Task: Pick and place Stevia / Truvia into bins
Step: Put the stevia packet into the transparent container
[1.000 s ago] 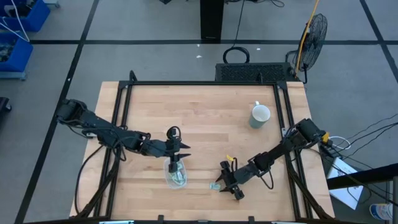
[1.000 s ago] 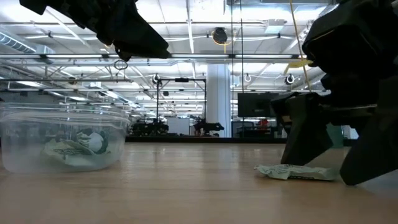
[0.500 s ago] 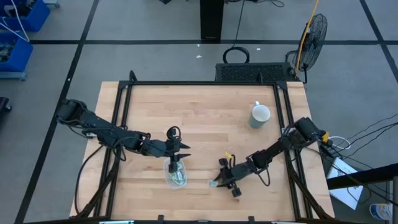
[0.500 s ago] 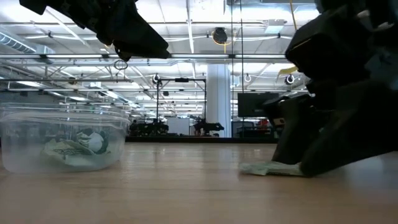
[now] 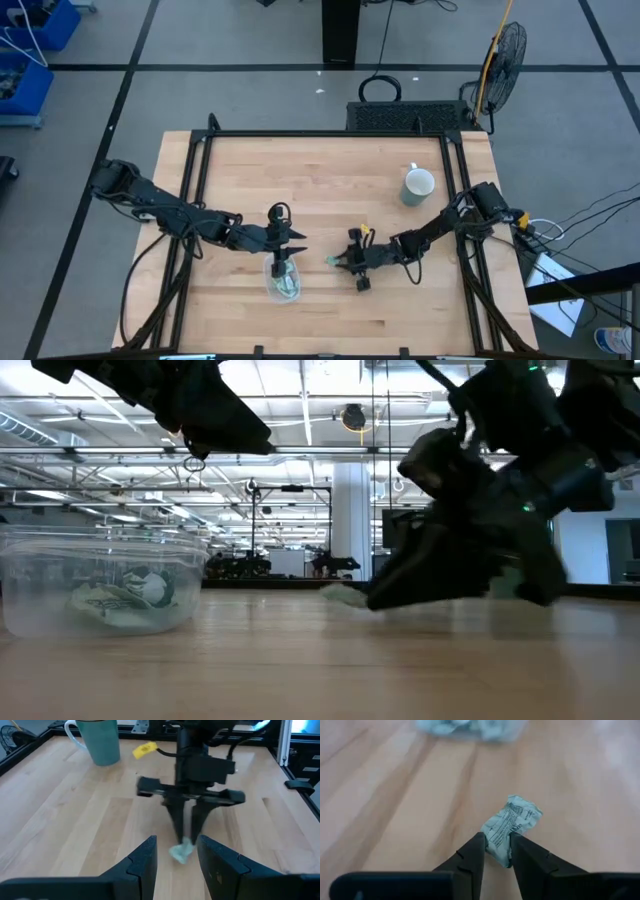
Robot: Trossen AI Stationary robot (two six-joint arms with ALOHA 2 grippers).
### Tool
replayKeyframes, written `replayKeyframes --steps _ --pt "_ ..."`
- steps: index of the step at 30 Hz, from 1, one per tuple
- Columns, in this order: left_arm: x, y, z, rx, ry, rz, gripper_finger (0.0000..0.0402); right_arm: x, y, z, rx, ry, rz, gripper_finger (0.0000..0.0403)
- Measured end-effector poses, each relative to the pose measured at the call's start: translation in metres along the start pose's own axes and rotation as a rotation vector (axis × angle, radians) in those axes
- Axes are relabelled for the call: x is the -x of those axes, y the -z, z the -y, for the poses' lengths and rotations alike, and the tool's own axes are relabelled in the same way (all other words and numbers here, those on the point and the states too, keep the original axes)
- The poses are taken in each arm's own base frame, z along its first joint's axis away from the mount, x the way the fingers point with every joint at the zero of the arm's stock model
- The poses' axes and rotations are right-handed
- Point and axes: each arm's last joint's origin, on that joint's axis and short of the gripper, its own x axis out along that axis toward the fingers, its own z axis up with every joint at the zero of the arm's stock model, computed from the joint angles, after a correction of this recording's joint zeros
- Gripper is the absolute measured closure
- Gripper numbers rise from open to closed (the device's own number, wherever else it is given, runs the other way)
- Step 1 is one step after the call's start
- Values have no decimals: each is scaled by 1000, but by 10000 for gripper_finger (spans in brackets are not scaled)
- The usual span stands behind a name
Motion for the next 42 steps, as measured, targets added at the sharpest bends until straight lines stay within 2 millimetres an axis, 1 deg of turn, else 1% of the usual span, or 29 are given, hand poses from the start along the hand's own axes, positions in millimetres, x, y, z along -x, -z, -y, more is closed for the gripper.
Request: replayKeyframes --steps 3,6,8,11,14,18,20,22,31,38,40,42 --pt "-2 1 0 15 -1 -6 256 2 -9 8 11 24 53 317" --pt "-6 5 0 42 -8 -22 256 6 -19 15 45 103 106 317" --pt "-11 9 -2 98 -22 -38 256 9 -27 20 95 161 142 317" --pt "-22 13 -6 219 -47 -42 256 14 -37 24 196 199 199 317" --pt "-35 17 -11 293 -62 -19 256 15 -40 26 333 224 211 316" --pt "-48 15 -16 298 -24 51 256 15 -40 28 445 312 171 316" --pt "-52 12 -17 299 19 87 256 16 -39 30 457 369 139 316" --pt "-54 10 -19 304 31 112 256 16 -39 30 463 389 130 316" --pt "-55 10 -24 299 19 107 257 16 -40 30 466 388 141 316" --pt "-55 12 -24 221 6 86 257 16 -41 30 468 388 145 316" --pt "-55 12 -24 199 5 86 265 16 -41 30 468 388 145 316" --pt "-55 12 -24 190 4 85 282 16 -41 30 467 388 146 316"
